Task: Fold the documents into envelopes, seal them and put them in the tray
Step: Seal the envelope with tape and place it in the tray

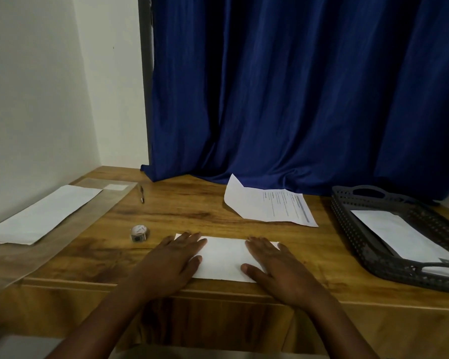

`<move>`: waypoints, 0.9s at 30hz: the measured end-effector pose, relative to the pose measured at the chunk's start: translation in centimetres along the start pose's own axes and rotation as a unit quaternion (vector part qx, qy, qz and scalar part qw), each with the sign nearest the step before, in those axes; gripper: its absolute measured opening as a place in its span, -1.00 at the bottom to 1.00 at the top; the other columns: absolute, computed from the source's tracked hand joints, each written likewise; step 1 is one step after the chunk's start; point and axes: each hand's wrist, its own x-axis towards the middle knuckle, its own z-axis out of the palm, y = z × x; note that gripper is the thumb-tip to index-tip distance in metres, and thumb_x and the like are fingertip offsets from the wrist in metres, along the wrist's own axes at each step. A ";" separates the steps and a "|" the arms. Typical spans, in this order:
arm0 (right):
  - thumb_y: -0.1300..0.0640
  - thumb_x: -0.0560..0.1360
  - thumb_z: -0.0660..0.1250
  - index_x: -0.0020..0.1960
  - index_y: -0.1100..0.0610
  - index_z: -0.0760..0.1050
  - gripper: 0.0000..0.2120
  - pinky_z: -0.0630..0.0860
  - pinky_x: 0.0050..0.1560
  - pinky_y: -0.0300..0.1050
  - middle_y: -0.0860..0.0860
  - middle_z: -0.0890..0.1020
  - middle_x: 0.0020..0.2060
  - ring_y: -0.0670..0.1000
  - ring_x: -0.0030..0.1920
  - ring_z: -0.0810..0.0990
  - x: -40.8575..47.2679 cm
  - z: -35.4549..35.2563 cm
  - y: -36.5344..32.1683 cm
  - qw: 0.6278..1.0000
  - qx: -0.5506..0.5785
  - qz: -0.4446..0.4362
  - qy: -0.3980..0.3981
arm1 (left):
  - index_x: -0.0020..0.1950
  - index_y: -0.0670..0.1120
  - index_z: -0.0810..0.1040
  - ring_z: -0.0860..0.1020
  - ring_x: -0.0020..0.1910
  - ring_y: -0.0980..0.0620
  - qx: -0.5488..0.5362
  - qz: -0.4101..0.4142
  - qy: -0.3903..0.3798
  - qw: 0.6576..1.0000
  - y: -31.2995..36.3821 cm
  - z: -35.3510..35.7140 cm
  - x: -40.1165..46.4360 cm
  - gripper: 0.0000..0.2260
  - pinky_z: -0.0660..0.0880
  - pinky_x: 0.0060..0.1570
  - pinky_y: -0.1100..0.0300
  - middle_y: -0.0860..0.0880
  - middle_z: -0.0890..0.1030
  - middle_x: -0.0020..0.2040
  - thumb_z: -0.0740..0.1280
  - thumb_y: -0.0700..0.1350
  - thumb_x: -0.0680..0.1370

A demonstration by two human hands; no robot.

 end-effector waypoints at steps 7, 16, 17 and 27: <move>-0.52 0.49 -0.09 0.63 -0.19 -0.04 -0.21 -0.08 0.60 -0.03 -0.21 -0.02 0.62 -0.16 0.61 -0.06 0.2 0.1 0.2 0.999 0.038 0.025 0.015 | 0.48 0.16 0.44 0.22 0.53 0.22 -0.096 -0.006 0.171 0.981 0.3 -0.1 -1.0 -0.57 0.22 0.52 0.10 0.14 0.37 0.53 0.20 0.20 0.62; -0.66 0.33 -0.12 0.58 -0.25 0.10 -0.08 0.17 0.56 0.04 -0.22 0.15 0.59 -0.11 0.58 0.12 0.0 0.2 0.6 0.979 0.167 0.068 0.095 | 0.40 0.25 0.42 0.32 0.44 0.11 -0.183 -0.137 0.225 0.947 -6.2 -4.2 -3.5 -0.44 0.35 0.34 0.07 0.11 0.34 0.48 0.48 -0.11 0.47; -0.66 0.33 -0.11 0.58 -0.25 0.10 -0.08 0.18 0.56 0.05 -0.22 0.15 0.59 -0.10 0.58 0.13 0.0 0.1 0.5 0.979 0.170 0.071 0.093 | 0.43 0.27 0.36 0.33 0.43 0.10 -0.187 -0.144 0.188 0.954 -7.2 -4.7 -3.8 -0.41 0.36 0.33 0.10 0.11 0.33 0.49 0.48 -0.10 0.49; -0.66 0.33 -0.07 0.56 -0.23 0.15 -0.09 0.26 0.51 0.01 -0.19 0.25 0.56 -0.07 0.54 0.25 0.3 0.1 0.6 0.979 0.169 0.073 0.089 | 0.44 0.22 0.39 0.49 0.18 0.25 -0.227 -0.158 0.079 0.958 -8.5 -6.0 -3.8 -0.51 0.41 0.04 0.43 0.18 0.51 0.26 0.45 -0.02 0.56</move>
